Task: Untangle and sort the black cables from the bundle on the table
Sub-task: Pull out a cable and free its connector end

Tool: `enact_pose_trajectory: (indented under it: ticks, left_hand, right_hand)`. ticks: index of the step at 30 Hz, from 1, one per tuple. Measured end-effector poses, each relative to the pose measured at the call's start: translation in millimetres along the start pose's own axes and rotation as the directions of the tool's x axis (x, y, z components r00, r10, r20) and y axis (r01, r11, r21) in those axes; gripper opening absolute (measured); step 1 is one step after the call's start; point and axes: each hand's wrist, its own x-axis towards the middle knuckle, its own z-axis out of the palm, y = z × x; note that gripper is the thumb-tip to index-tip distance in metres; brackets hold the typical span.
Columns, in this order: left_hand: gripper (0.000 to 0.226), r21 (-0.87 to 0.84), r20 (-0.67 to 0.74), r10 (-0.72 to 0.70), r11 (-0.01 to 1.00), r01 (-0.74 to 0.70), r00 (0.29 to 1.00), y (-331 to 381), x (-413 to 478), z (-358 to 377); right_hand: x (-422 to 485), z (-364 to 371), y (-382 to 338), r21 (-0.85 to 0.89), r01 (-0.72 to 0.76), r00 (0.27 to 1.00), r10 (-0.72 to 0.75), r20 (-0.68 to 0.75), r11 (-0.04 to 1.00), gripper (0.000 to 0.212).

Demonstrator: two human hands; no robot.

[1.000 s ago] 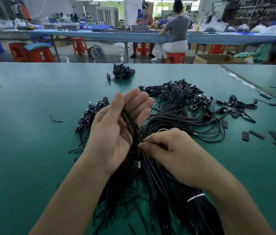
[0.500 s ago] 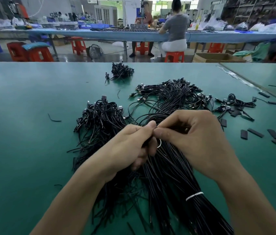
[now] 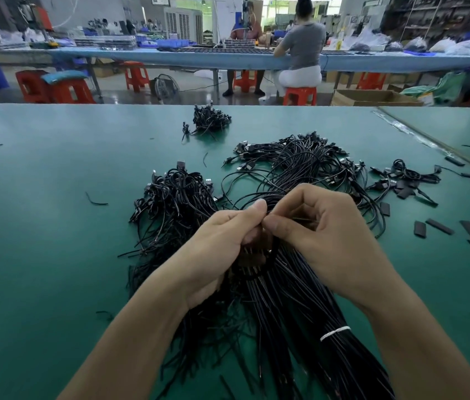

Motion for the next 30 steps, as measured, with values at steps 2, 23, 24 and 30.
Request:
enact_pose_trajectory:
  ticks: [2, 23, 24, 30]
  left_hand:
    - [0.051, -0.171, 0.08, -0.049, 0.983, 0.063, 0.996, 1, 0, 3]
    - [0.057, 0.259, -0.456, 0.215, 0.961, -0.102, 0.864, 0, 7, -27]
    - [0.057, 0.277, -0.492, 0.248, 0.953, -0.12, 0.834, 0, 8, -31]
    - [0.062, 0.335, -0.588, 0.291, 0.937, -0.101, 0.755, -5, 13, -33]
  right_hand:
    - [-1, 5, -2, 0.003, 0.042, 0.997, -0.042, -0.062, 0.999, 0.014]
    - [-1, 22, 9, -0.11, -0.117, 0.993, 0.116, -0.017, 0.987, 0.031]
    - [-2, 24, 12, -0.226, -0.152, 0.984, 0.169, 0.057, 0.962, 0.028]
    - [-17, 57, 19, -0.54, -0.075, 0.953, 0.221, 0.21, 0.838, 0.011]
